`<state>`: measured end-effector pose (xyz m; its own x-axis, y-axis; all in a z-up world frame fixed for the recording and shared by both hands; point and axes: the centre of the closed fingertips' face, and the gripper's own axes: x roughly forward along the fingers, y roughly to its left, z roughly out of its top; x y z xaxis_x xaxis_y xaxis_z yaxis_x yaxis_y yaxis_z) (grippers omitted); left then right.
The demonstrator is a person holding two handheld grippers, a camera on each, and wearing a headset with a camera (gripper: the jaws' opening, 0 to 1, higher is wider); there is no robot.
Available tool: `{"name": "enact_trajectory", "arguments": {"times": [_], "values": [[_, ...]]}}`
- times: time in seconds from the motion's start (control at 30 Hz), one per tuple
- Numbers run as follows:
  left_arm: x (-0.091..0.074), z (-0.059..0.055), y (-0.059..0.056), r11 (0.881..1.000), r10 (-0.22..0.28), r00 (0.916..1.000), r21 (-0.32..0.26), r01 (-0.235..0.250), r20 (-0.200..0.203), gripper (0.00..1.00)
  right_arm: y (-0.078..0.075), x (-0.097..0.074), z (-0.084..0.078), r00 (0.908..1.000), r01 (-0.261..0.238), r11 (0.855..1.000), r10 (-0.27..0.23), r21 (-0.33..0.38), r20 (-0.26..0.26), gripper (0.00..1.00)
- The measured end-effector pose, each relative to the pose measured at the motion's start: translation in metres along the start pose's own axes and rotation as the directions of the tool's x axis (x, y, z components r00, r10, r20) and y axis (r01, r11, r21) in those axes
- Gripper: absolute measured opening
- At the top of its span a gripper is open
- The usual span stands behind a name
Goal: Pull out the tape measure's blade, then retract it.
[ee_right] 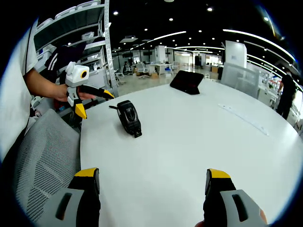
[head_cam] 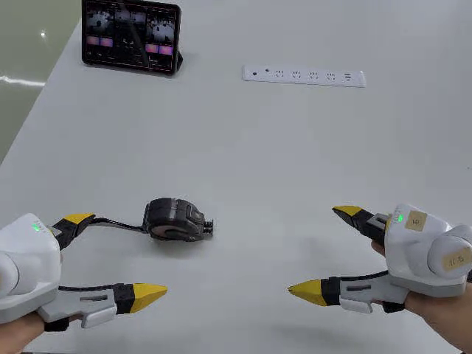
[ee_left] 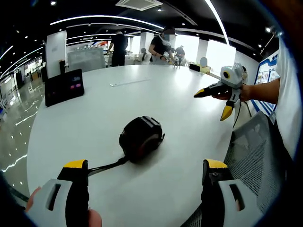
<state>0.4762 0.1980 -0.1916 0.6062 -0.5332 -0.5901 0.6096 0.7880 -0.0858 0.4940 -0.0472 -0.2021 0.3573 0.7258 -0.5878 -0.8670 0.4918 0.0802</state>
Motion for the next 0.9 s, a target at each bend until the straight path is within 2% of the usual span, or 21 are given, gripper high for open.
{"name": "enact_trajectory", "arguments": {"times": [0.4, 0.57, 0.9], "values": [[-0.004, -0.004, 0.001, 0.998, -0.024, 0.9996, 0.055, 0.025, -0.014, 0.99, -0.004, -0.014, -0.016, 0.9994, 0.022, 1.000, -0.022, -0.014, -0.028, 0.95], [-0.006, -0.009, 0.000, 0.997, -0.032, 0.9991, 0.069, 0.034, -0.029, 0.99, -0.004, -0.017, -0.025, 0.9982, 0.024, 0.999, -0.026, -0.031, -0.054, 0.95], [-0.009, -0.013, 0.000, 0.996, -0.040, 0.9985, 0.076, 0.043, -0.038, 0.99, -0.004, -0.021, -0.033, 0.9978, 0.033, 0.999, -0.034, -0.021, -0.058, 0.97]]}}
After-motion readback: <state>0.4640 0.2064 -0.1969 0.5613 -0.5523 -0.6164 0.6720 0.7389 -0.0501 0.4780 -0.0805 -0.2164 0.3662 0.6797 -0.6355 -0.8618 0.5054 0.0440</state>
